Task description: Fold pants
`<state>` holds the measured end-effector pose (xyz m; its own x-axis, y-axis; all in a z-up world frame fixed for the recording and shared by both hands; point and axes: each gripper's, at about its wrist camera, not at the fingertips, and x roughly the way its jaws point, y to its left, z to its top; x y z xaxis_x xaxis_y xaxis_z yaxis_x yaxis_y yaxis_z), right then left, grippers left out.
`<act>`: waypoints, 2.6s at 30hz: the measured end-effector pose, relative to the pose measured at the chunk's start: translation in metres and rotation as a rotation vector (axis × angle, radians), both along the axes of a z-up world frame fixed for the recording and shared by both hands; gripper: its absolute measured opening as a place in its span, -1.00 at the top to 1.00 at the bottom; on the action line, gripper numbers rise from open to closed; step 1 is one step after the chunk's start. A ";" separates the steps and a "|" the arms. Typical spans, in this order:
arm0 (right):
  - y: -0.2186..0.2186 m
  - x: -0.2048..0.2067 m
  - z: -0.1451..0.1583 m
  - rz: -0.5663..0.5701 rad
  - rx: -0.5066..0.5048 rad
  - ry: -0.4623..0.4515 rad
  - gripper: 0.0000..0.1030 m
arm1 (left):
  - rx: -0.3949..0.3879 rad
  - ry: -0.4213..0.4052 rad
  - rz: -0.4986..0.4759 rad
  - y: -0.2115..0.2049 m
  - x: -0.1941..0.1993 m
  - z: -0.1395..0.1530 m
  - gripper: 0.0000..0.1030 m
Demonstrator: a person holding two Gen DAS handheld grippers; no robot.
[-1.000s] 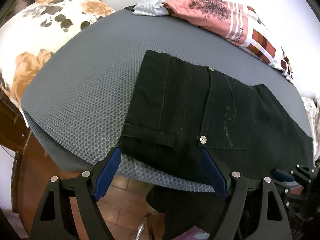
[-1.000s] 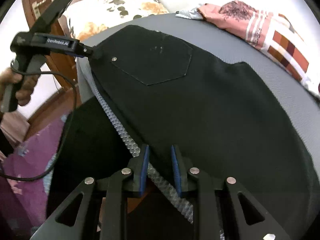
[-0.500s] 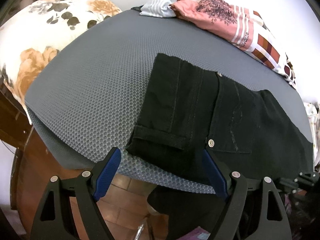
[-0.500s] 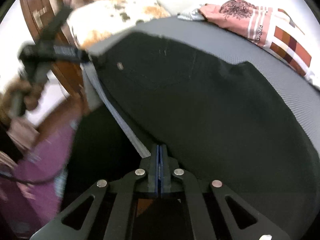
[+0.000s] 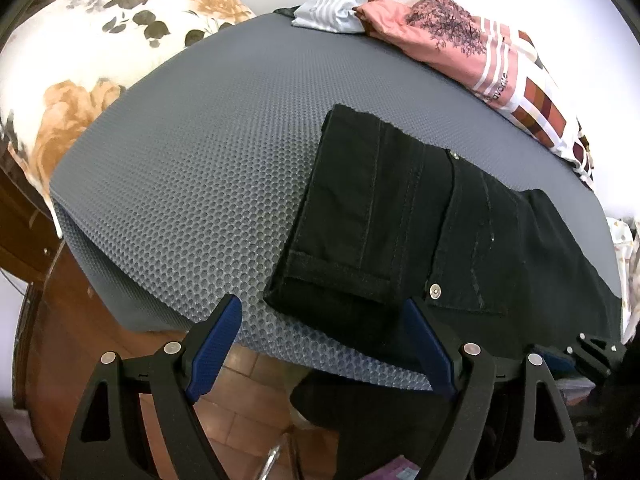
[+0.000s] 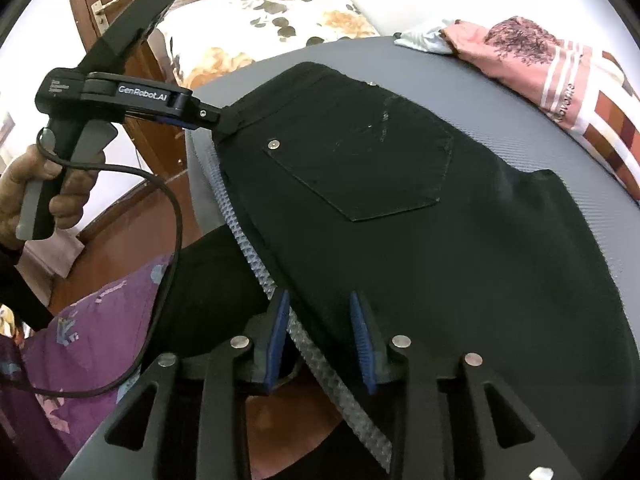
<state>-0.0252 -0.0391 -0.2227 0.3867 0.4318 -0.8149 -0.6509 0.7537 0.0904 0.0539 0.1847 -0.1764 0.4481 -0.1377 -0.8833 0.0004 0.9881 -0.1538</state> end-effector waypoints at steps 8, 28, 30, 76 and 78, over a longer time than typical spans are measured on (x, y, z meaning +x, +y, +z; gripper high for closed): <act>0.003 0.005 -0.002 -0.020 -0.003 0.012 0.86 | -0.005 0.007 0.006 0.002 0.001 -0.003 -0.61; -0.068 -0.019 0.036 -0.211 0.207 -0.003 0.80 | 0.009 -0.030 0.016 -0.016 -0.005 0.013 -0.61; -0.118 -0.026 0.034 -0.351 0.181 -0.010 0.66 | 0.029 -0.063 -0.010 -0.028 -0.009 0.022 -0.61; -0.400 -0.170 -0.074 -1.062 1.205 0.445 0.13 | -0.001 -0.140 -0.393 -0.182 -0.038 0.012 -0.61; -0.395 -0.168 -0.067 -1.046 1.182 0.433 0.13 | -0.003 -0.140 -0.393 -0.183 -0.038 0.012 -0.61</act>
